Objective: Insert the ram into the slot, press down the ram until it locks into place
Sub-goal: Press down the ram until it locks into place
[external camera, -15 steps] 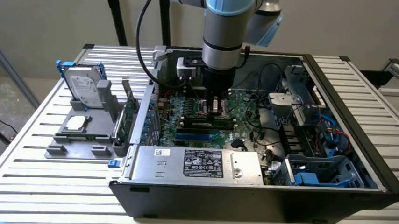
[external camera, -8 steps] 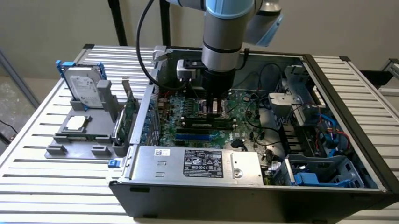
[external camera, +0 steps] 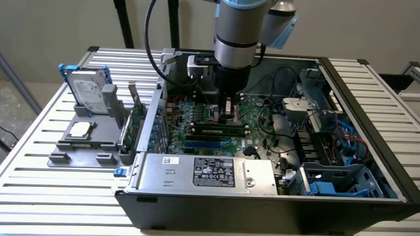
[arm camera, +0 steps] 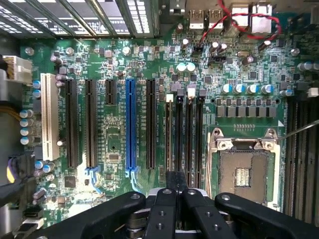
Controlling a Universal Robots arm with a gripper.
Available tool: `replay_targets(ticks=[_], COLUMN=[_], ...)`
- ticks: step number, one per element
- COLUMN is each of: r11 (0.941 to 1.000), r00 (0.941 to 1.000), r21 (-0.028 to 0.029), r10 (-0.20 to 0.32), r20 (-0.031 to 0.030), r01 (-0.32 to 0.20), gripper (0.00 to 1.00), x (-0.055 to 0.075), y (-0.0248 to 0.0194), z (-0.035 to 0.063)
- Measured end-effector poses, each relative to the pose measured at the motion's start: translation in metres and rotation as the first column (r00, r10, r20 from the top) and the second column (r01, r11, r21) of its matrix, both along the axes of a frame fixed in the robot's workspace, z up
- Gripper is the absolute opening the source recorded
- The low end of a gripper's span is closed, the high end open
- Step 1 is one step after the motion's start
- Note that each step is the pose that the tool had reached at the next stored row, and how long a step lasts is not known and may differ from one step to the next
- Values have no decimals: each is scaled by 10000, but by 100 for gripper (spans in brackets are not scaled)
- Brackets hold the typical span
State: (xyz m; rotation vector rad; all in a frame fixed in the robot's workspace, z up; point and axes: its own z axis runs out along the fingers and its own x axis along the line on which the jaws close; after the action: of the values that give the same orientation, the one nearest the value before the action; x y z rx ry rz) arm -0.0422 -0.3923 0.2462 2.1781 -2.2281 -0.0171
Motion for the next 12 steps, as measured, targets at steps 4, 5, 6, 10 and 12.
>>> replay_targets(ticks=[4, 5, 6, 10, 12], r11=[10000, 10000, 10000, 10000, 10000], r00=[10000, 10000, 10000, 10000, 10000], r21=[-3, -2, 0, -2, -2], r10=[1, 1, 0, 0, 0], r20=[-30, -32, -39, -42, -42], r01=[-1, -1, 0, 0, 0], gripper=[11, 11, 11, 11, 11], x=[76, 84, 89, 89, 90], y=[0, -1, -2, -3, -2], z=[83, 89, 88, 89, 89])
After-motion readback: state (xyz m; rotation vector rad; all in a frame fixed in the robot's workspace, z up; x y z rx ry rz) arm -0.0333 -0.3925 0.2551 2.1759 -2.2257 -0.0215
